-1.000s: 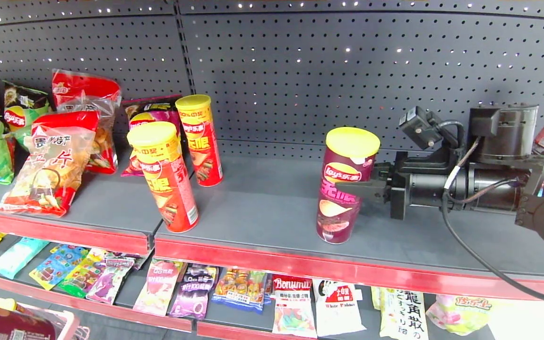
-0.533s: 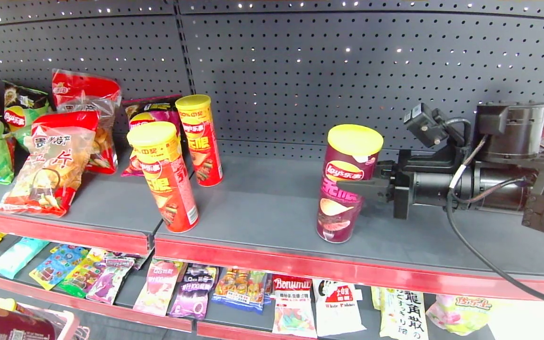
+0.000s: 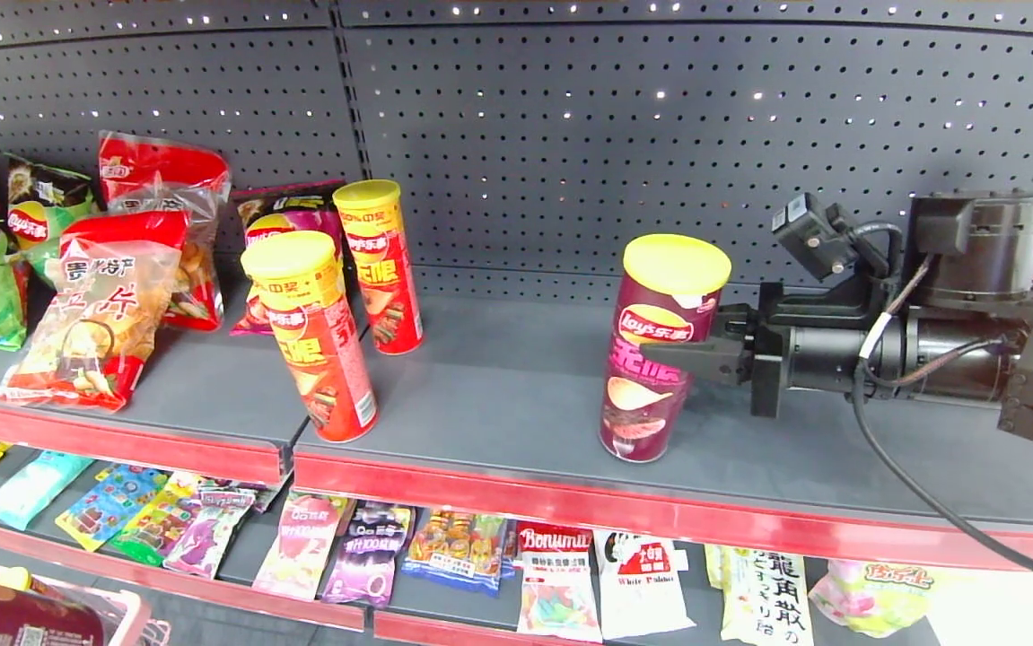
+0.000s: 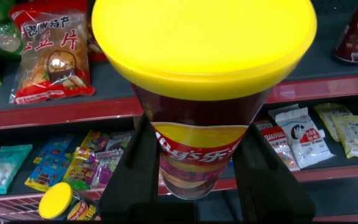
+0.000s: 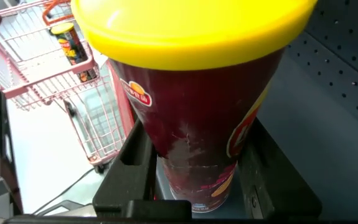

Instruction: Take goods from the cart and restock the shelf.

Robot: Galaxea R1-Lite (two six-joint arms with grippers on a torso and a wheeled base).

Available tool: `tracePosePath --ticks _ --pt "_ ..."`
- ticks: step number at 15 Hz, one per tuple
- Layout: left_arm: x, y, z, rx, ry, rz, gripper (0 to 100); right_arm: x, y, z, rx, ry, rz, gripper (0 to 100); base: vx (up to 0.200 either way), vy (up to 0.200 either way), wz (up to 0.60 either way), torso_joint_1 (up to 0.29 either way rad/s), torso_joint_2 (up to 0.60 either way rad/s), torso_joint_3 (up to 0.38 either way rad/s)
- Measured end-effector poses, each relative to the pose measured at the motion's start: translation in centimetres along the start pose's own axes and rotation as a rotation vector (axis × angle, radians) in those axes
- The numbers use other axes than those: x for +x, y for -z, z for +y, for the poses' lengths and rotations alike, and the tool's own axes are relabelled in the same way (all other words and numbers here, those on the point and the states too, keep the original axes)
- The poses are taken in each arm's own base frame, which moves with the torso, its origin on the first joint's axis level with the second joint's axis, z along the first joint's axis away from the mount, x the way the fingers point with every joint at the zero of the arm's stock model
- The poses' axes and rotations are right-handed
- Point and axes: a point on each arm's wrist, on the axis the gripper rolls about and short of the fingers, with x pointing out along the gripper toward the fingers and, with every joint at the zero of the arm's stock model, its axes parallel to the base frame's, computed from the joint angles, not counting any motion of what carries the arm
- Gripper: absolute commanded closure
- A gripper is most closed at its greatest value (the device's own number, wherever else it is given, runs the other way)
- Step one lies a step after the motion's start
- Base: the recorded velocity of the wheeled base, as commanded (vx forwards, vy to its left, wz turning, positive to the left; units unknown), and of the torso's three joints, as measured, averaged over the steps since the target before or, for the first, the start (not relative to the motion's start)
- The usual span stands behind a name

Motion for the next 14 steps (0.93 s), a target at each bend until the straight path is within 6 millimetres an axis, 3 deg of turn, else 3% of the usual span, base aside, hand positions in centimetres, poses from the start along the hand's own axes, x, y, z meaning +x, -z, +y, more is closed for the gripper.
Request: tracePosePath --ticks 14 --pt "0.2 0.5 -0.1 0.001 0.006 0.016 100 -0.1 0.9 1.2 0.013 -0.05 0.021 100 0.0 0.0 0.0 0.0 0.0 0.0"
